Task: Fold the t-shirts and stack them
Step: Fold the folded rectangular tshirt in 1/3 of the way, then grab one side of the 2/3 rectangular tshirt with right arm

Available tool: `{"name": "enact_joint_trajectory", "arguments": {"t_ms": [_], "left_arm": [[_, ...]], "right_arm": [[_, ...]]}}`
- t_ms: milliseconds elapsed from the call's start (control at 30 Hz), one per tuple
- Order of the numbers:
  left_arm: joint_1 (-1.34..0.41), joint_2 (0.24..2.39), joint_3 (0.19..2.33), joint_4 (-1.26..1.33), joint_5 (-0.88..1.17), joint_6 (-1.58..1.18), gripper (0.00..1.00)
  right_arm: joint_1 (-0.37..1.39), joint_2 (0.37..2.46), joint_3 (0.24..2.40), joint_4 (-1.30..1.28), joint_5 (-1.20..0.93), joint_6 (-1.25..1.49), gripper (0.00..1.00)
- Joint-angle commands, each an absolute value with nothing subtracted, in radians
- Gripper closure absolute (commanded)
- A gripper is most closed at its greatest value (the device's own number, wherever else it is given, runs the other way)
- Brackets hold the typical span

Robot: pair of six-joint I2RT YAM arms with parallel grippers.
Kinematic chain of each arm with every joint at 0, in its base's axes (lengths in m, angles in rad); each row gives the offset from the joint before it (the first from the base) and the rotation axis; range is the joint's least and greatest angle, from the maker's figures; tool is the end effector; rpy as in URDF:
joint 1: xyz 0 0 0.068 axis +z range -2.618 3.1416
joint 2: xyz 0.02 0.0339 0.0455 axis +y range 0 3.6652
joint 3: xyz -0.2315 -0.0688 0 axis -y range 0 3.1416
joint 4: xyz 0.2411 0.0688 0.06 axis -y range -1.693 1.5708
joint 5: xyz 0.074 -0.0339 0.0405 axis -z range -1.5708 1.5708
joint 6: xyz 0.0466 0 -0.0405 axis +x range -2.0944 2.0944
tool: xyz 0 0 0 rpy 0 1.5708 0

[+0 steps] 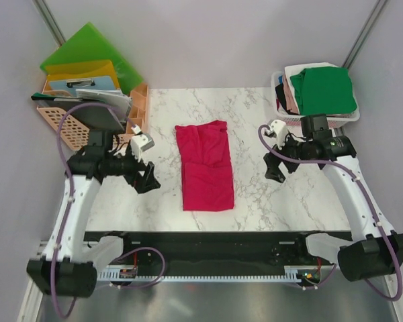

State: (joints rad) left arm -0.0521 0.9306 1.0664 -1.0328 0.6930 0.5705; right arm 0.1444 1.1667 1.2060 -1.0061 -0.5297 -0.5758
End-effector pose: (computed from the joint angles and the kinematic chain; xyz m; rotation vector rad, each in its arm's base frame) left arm 0.1792 -0.0392 0.3054 0.9660 2.0674 -0.5869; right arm 0.2266 0.0567 0.3018 -1.0378 2.1796 0.4769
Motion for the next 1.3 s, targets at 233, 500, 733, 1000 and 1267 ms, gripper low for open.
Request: {"name": "enact_joint_trajectory", "arguments": {"t_ms": [233,500,733,1000,1267], "left_arm": [[-0.049,1.127,0.979,-0.749,0.683,0.456,0.00],[-0.038,1.126,0.873,-0.465,0.379,0.275,0.00],[-0.034,0.881,0.778,-0.282,0.040,0.308,0.00],[-0.012,0.844,0.759,-0.314,0.011,0.364,0.00],[-0.002,0.851,0.758,-0.299,0.017,0.364,0.00]], "right_arm": [[0.669,1.049,0.965,-0.706,-0.063,-0.551,0.02],[0.897,1.253,1.005,-0.572,0.026,-0.497,0.02],[1.110,1.429,0.980,-0.370,0.232,-0.488,0.02],[1.226,1.594,1.068,-0.410,0.150,-0.443,0.02],[1.250,1.647,1.022,-0.379,0.106,-0.423,0.02]]}}
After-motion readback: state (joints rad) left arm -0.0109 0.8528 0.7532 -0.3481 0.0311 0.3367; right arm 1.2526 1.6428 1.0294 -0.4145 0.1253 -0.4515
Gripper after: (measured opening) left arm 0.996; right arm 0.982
